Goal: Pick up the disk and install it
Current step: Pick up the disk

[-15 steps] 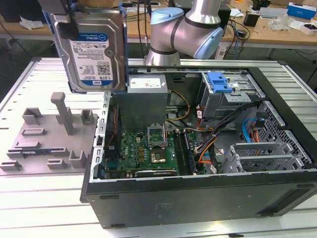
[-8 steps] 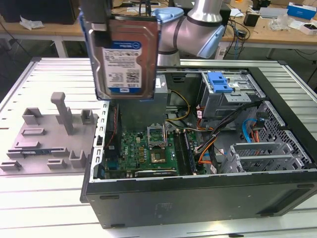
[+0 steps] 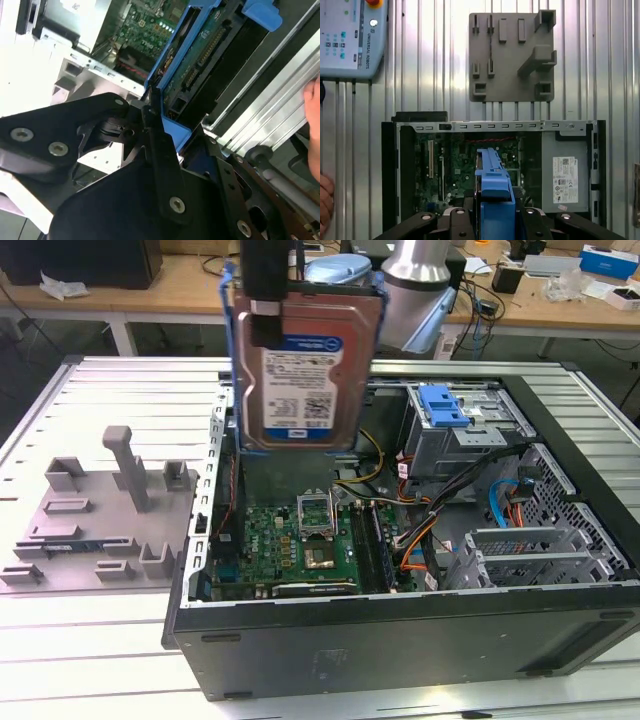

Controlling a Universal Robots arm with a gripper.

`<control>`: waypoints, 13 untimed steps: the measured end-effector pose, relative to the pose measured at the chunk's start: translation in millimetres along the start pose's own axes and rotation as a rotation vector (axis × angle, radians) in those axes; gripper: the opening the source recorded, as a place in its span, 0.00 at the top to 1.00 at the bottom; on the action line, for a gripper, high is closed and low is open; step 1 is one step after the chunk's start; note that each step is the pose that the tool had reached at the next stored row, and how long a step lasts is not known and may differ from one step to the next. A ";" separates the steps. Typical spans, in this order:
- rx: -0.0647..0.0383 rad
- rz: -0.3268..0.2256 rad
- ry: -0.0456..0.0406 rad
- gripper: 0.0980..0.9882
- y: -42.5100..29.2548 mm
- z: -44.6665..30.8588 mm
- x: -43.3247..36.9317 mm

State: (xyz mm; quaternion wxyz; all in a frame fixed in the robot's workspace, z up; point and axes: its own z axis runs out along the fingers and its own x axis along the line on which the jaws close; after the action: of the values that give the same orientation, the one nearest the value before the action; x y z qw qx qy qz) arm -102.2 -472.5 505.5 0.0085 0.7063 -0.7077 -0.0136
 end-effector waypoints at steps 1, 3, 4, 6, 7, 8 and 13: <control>-0.001 0.000 0.0000 0.70 -5.8 0.0 2.0; -0.003 0.000 0.0000 0.70 -16.5 -0.1 5.7; -0.004 0.000 0.0000 0.70 -21.5 -0.1 7.4; -0.005 0.000 0.0000 0.70 -30.0 -0.2 10.4; -0.006 0.000 -0.0001 0.70 -36.6 -0.3 12.6; -0.006 0.000 -0.0001 0.70 -41.4 -0.4 14.2; -0.009 0.000 0.0000 0.70 -67.6 -0.9 22.3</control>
State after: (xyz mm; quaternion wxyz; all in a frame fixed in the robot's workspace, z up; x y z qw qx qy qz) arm -34.7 -495.0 504.1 0.0116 0.7062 -0.7077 -0.0168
